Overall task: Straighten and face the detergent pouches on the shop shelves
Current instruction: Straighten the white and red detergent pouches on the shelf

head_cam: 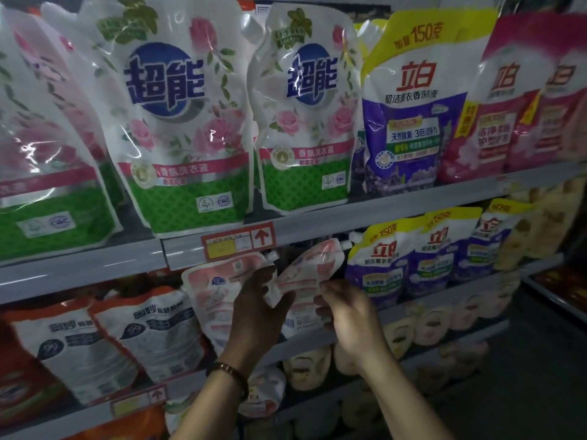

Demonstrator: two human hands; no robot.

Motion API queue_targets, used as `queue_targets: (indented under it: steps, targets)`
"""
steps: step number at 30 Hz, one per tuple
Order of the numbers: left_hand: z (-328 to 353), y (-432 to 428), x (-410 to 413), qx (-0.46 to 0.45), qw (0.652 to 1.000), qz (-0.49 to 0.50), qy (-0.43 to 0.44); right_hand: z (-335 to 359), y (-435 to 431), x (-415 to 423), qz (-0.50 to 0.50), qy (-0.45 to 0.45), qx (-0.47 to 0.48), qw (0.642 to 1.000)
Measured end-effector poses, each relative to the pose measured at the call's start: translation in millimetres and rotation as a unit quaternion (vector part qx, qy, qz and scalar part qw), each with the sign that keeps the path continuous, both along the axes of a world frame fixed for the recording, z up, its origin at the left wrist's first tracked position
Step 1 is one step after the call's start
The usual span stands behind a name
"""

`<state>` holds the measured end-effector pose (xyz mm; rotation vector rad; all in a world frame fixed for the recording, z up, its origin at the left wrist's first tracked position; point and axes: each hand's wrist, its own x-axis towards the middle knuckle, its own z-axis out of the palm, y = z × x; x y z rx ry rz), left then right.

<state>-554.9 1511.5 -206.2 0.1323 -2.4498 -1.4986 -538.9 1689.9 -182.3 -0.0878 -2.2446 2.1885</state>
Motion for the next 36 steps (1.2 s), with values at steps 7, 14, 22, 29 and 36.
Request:
queue_targets:
  steps: [7,14,22,29,36]
  targets:
    - [-10.1,16.4,-22.9,-0.102,0.994,0.043,0.022,-11.1,13.0,-33.4,0.018,0.023,-0.013,0.999]
    - [-42.4,31.4,-47.3,-0.29,0.946,0.136,0.05,-28.6,41.2,-58.1,0.064,-0.001,-0.006,0.998]
    - [-38.9,37.2,-48.3,-0.328,0.929,0.155,0.076,-24.1,49.4,-64.4,0.147,-0.036,0.041,0.988]
    - [-34.3,37.9,-39.1,-0.228,0.955,0.169,0.085,-18.8,41.1,-57.9,0.173,-0.061,0.004,0.983]
    - [-30.4,28.3,-40.2,-0.078,0.991,0.093,0.055,-10.9,42.9,-53.3,0.203,-0.03,-0.027,0.978]
